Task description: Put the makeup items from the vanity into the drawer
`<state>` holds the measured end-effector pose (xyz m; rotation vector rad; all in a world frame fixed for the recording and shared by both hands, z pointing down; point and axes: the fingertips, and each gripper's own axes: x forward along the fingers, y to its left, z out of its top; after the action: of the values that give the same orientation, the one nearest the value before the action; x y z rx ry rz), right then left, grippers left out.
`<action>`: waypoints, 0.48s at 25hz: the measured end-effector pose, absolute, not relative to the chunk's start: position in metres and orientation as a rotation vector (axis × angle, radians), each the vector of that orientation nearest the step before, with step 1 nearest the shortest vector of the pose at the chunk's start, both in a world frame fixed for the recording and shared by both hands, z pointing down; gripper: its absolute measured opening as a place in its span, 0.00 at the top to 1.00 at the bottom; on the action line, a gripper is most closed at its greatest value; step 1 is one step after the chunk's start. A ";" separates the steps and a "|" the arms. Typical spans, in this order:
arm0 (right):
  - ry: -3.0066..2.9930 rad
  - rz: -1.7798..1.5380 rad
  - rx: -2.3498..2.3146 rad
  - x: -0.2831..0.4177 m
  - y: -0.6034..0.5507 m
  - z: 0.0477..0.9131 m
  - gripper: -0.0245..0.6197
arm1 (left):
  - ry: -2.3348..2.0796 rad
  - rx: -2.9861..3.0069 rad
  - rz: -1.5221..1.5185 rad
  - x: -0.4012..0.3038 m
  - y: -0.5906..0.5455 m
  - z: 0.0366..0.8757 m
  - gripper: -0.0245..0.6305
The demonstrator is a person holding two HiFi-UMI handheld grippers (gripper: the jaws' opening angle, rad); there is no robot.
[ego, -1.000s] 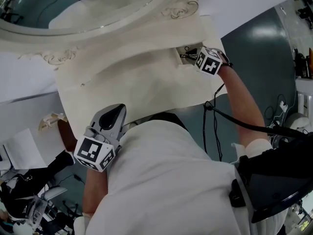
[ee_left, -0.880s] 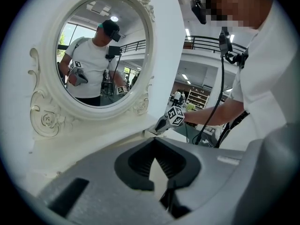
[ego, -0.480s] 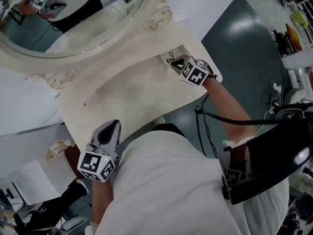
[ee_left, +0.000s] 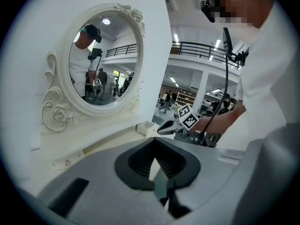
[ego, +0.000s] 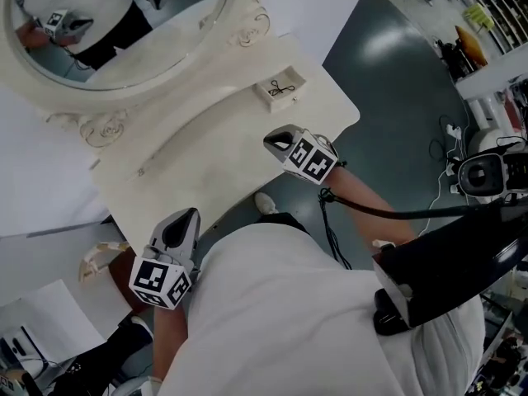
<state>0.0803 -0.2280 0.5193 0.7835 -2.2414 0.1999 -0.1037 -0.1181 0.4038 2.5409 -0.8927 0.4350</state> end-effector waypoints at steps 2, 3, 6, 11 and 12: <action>-2.264 0.226 0.797 0.063 -0.202 0.516 0.96 | -0.875 2.552 0.437 -0.109 -0.106 0.404 0.96; -2.273 0.237 0.804 0.055 -0.191 0.515 0.96 | -0.867 2.557 0.438 -0.112 -0.100 0.404 0.96; -2.298 0.260 0.813 0.032 -0.159 0.510 0.96 | -0.843 2.569 0.442 -0.121 -0.085 0.404 0.96; -2.355 0.285 0.768 -0.007 -0.101 0.501 0.96 | -0.814 2.579 0.457 -0.136 -0.053 0.407 0.96; -2.364 0.281 0.760 -0.014 -0.092 0.499 0.96 | -0.811 2.581 0.458 -0.139 -0.047 0.408 0.96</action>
<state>-0.0139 -0.0917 0.4993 0.7602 -2.3638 0.2815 -0.1390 -0.0466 0.4083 2.5811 -0.8107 0.4579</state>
